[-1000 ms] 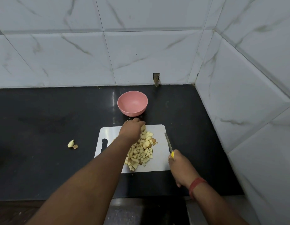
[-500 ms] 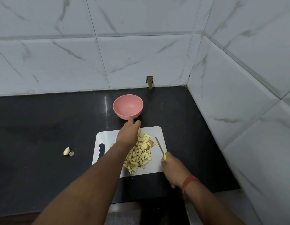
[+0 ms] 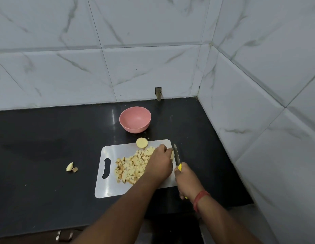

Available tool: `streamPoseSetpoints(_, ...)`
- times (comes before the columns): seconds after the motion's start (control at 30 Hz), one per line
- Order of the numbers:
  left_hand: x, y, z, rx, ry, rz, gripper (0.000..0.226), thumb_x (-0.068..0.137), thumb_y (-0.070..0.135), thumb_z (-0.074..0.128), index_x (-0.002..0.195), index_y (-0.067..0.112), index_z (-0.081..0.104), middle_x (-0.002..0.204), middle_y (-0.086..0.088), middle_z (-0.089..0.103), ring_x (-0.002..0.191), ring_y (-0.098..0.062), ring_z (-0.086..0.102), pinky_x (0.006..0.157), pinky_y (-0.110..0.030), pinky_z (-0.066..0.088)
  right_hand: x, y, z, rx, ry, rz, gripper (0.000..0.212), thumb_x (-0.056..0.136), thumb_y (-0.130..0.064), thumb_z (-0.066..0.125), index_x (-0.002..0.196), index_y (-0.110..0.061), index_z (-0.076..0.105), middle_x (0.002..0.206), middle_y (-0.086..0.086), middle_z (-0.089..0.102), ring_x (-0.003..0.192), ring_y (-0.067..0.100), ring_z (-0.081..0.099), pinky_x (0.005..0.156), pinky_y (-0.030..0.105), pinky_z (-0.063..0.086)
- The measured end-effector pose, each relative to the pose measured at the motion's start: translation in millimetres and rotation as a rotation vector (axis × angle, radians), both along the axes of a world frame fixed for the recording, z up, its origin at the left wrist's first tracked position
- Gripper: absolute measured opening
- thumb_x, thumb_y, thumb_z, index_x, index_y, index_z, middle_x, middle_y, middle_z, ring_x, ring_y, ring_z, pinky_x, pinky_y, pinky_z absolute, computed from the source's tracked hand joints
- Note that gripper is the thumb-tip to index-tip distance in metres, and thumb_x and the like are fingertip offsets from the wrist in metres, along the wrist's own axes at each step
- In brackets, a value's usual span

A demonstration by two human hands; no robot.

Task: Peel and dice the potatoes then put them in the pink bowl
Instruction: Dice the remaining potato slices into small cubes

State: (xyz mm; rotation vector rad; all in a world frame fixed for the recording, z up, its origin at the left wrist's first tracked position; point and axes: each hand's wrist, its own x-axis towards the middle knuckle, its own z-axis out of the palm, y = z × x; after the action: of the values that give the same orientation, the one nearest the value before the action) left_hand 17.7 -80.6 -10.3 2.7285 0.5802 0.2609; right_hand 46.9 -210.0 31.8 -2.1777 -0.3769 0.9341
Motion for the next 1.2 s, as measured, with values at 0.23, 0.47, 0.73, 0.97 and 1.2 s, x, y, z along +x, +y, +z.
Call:
streamPoseSetpoints(0.23, -9, -4, -6, 0.314, 0.352, -0.035, 0.043, 0.102, 0.045, 0.048, 0.134, 0.017, 0.051, 0.136, -0.009, 0.055, 0.129, -0.029, 0.047, 0.117, -0.05, 0.022, 0, -12, -6, 0.006, -0.002, 0.0, 0.018, 0.101, -0.032, 0.034, 0.098, -0.017, 0.045, 0.081, 0.01, 0.054, 0.049, 0.022, 0.05, 0.037, 0.022, 0.041)
streamPoseSetpoints(0.47, -18, -7, -6, 0.376, 0.378, -0.003, 0.042, 0.102, 0.044, 0.046, 0.136, 0.02, 0.052, 0.143, -0.01, 0.048, 0.134, -0.032, 0.04, 0.119, -0.055, 0.02, 0, -20, -5, 0.003, -0.003, 0.015, 0.019, 0.102, -0.034, 0.034, 0.1, -0.019, 0.045, 0.081, 0.008, 0.053, 0.05, 0.02, 0.051, 0.037, 0.022, 0.041)
streamPoseSetpoints(0.73, -20, -4, -5, 0.41, 0.403, -0.101, 0.039, 0.102, 0.033, 0.05, 0.137, 0.016, 0.052, 0.144, -0.009, 0.049, 0.139, -0.031, 0.036, 0.122, -0.06, 0.008, -2, -26, -4, -0.022, -0.003, 0.036, 0.018, 0.103, -0.032, 0.033, 0.109, -0.018, 0.044, 0.084, 0.005, 0.052, 0.053, 0.018, 0.052, 0.038, 0.021, 0.041)
streamPoseSetpoints(0.97, -17, -3, -2, 0.434, 0.421, -0.053, 0.041, 0.103, 0.043, 0.046, 0.135, 0.019, 0.053, 0.142, -0.009, 0.051, 0.137, -0.033, 0.04, 0.121, -0.061, 0.006, -4, -25, -4, -0.068, 0.014, 0.053, 0.016, 0.103, -0.025, 0.031, 0.112, -0.014, 0.037, 0.09, 0.011, 0.052, 0.054, 0.019, 0.049, 0.038, 0.023, 0.04)
streamPoseSetpoints(1.2, -15, -1, -8, 0.46, 0.401, -0.11, 0.046, 0.104, 0.043, 0.043, 0.14, 0.015, 0.048, 0.147, -0.01, 0.044, 0.143, -0.033, 0.031, 0.123, -0.058, 0.006, -1, -24, -13, -0.082, 0.035, 0.079, 0.011, 0.104, -0.021, 0.028, 0.102, -0.014, 0.036, 0.083, 0.008, 0.047, 0.053, 0.018, 0.045, 0.04, 0.017, 0.037)
